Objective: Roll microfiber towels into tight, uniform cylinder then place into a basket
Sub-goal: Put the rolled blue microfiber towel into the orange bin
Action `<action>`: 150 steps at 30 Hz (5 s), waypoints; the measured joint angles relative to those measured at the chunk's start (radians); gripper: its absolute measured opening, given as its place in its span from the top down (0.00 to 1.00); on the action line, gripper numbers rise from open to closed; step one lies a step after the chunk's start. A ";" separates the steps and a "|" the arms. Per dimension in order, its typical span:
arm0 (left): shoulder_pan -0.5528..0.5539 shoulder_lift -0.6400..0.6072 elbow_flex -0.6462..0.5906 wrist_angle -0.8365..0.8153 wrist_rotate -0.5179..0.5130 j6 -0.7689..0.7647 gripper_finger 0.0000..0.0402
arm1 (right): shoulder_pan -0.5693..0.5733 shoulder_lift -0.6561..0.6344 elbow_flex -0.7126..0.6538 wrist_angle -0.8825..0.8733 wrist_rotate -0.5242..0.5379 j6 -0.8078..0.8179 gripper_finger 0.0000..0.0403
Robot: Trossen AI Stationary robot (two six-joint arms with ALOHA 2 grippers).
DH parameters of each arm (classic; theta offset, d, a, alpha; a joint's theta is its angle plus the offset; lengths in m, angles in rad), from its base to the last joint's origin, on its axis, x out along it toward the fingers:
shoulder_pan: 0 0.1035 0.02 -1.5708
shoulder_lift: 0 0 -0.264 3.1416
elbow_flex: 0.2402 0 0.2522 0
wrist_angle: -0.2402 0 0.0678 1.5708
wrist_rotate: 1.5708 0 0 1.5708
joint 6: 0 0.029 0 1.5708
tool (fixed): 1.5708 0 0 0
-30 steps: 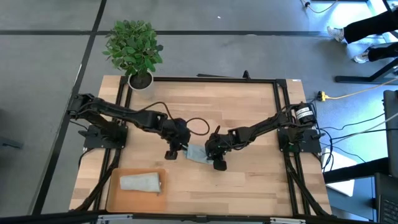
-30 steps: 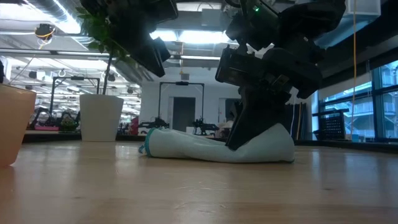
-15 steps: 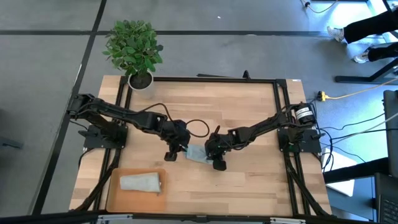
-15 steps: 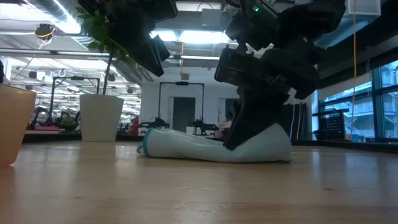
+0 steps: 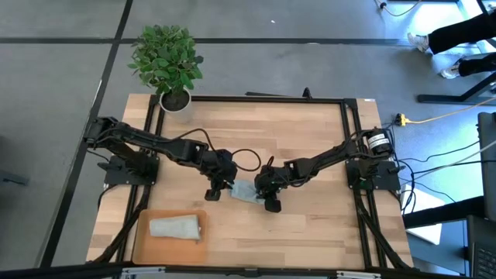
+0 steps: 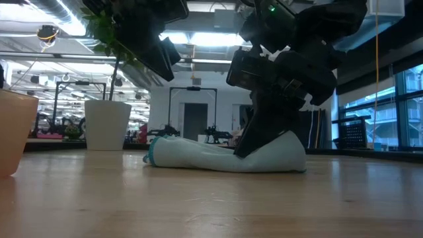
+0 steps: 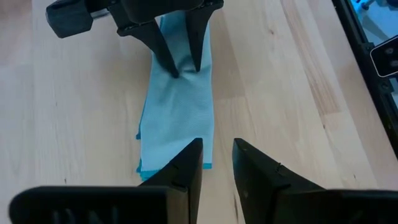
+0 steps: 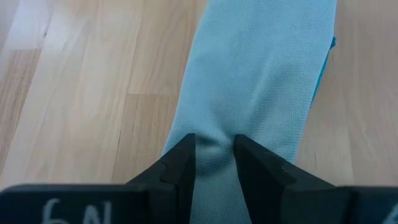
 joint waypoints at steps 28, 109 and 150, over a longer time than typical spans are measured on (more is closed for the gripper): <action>0.000 0.000 0.000 0.011 0.055 0.037 0.78 | 0.000 0.000 0.000 0.003 -0.001 0.000 0.71; -0.096 0.416 0.003 0.307 -0.225 0.139 0.75 | 0.000 -0.002 0.003 0.036 -0.001 0.000 0.71; -0.209 -0.037 -0.003 -0.362 -0.148 -0.120 0.95 | 0.005 -0.120 0.002 0.072 -0.001 -0.045 0.71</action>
